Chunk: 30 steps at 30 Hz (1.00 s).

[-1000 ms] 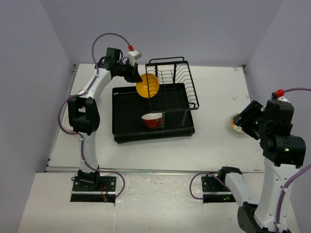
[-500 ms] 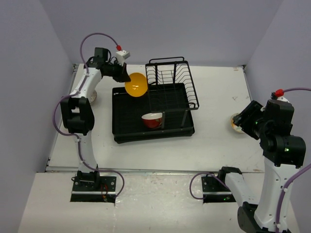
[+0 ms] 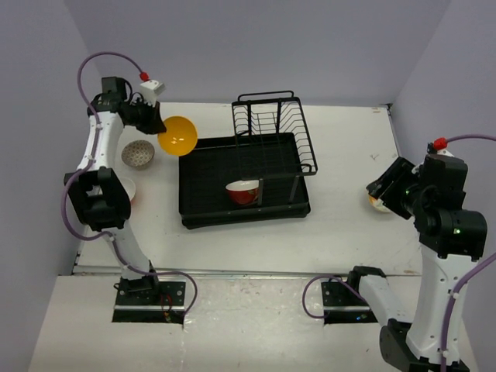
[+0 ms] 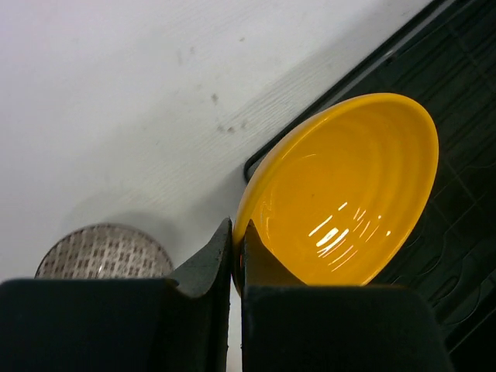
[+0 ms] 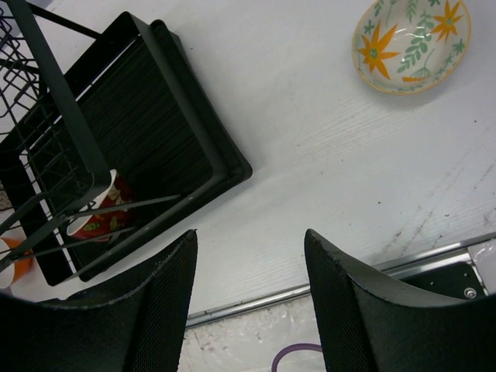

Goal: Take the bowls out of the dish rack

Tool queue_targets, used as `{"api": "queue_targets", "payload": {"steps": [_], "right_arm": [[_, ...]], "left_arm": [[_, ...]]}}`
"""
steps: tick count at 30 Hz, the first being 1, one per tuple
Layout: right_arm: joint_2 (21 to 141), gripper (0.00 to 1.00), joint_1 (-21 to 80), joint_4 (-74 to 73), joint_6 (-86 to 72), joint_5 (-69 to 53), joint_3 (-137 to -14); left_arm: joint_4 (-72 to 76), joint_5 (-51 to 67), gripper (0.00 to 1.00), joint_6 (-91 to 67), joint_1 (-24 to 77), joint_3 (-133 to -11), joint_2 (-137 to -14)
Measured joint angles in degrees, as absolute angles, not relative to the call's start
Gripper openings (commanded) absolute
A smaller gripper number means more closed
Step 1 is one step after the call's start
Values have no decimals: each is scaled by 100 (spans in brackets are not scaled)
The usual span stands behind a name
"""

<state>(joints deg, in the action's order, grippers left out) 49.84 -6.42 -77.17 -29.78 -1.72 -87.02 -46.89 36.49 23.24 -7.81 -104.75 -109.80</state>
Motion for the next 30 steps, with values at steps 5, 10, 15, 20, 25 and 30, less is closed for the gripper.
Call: {"api": "queue_targets", "payload": {"steps": [5, 10, 15, 20, 25, 30], "right_arm": [[5183, 59, -642, -7708, -2849, -261, -8954], [5332, 59, -642, -7594, -2735, -384, -9043], [5439, 59, -639, -7450, -2650, -530, -9043], [5476, 59, -639, -7363, -2582, -624, -9030], [5474, 59, -639, -7360, -2536, -714, -9000], [5470, 59, -639, -7369, -2493, -714, -9000]], "left_arm": [[-5078, 3229, 0, 2381, -1520, -10492, -10984], [-5266, 2777, 0, 2517, -2222, -10173, -10873], [-5557, 2429, 0, 2665, -2676, -9686, -10597], [-5728, 2265, 0, 2724, -3079, -9448, -10396], [-5863, 2112, 0, 2762, -3391, -9400, -10409], [-6018, 2102, 0, 2768, -3527, -9408, -10626]]}}
